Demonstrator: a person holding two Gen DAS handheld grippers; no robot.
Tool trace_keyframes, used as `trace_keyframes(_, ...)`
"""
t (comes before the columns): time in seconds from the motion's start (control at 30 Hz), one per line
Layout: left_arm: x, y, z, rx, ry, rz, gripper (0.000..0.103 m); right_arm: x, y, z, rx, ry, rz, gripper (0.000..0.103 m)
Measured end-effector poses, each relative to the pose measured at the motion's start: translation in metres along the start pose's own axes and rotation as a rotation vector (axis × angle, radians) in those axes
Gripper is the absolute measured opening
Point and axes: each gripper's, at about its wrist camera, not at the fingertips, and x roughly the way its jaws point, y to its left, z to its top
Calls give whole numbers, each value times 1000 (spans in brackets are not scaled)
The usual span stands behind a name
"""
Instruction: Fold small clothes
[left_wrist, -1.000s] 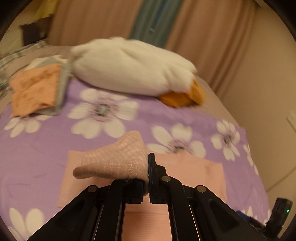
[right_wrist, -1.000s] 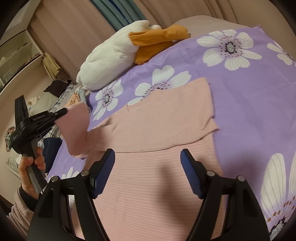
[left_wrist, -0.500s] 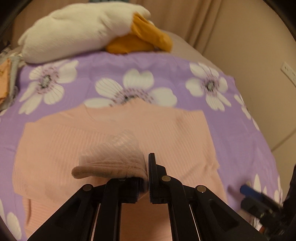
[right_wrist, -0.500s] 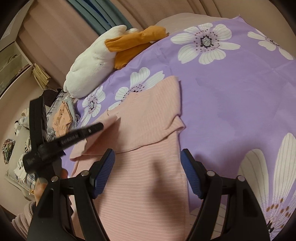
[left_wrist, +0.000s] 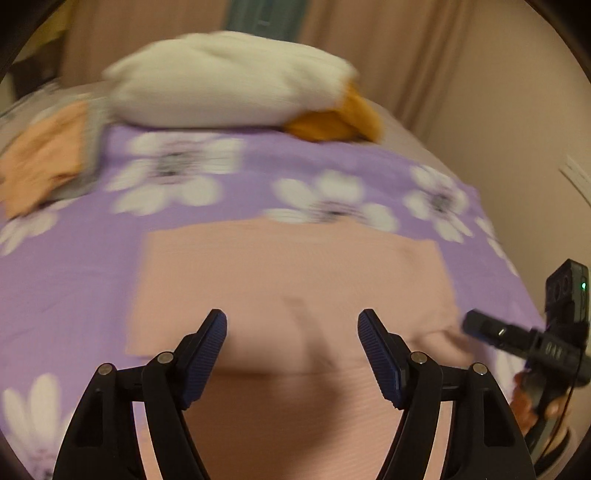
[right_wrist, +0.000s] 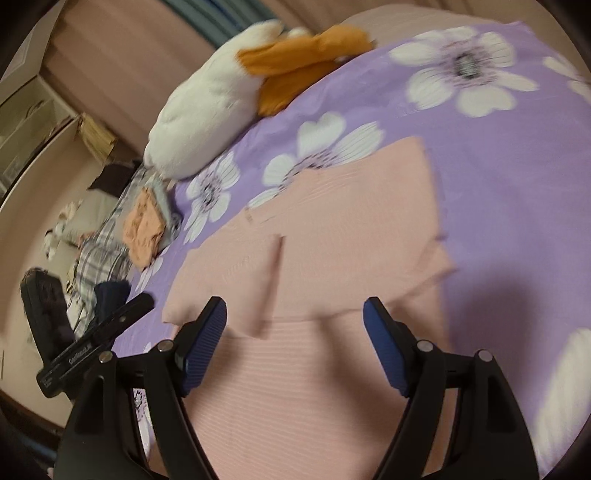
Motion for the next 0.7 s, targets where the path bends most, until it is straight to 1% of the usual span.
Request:
trace_keyframes(0.07,-10,33,-5,-56,-3,45,73,23,12,4,-18,39,11,77)
trace_keyframes(0.17,-17,75,-15,-156,12,83,73,52,30,5,-54,89,-46,77)
trace_keyframes(0.2,-19,88,-20,-186,16,96,73,56,39,2,-84,89,-69,77)
trace_keyframes(0.27,-20,104,-27,-230,27,106,73,60,61,-5,-176,82,-75,77)
trace_keyframes(0.33,-20,114,-30,-259,32,102,73,63,79,-12,-266,80,-82,75)
trace_keyframes(0.37,-20,117,-32,-266,33,100,73,68,90,-16,-321,85,-98,75)
trace_keyframes(0.47,-19,120,-33,-281,28,84,73,85,105,-21,-398,123,-133,66)
trace_keyframes(0.5,-19,119,-34,-282,25,73,73,92,108,-22,-420,136,-163,62)
trace_keyframes(0.53,-19,117,-35,-281,23,61,73,100,110,-24,-453,147,-219,56)
trace_keyframes(0.6,-18,116,-35,-276,24,46,73,113,107,-25,-481,171,-286,49)
trace_keyframes(0.67,-16,112,-35,-271,27,31,73,116,103,-24,-494,165,-324,41)
trace_keyframes(0.7,-15,112,-34,-270,29,26,73,115,100,-22,-489,156,-332,32)
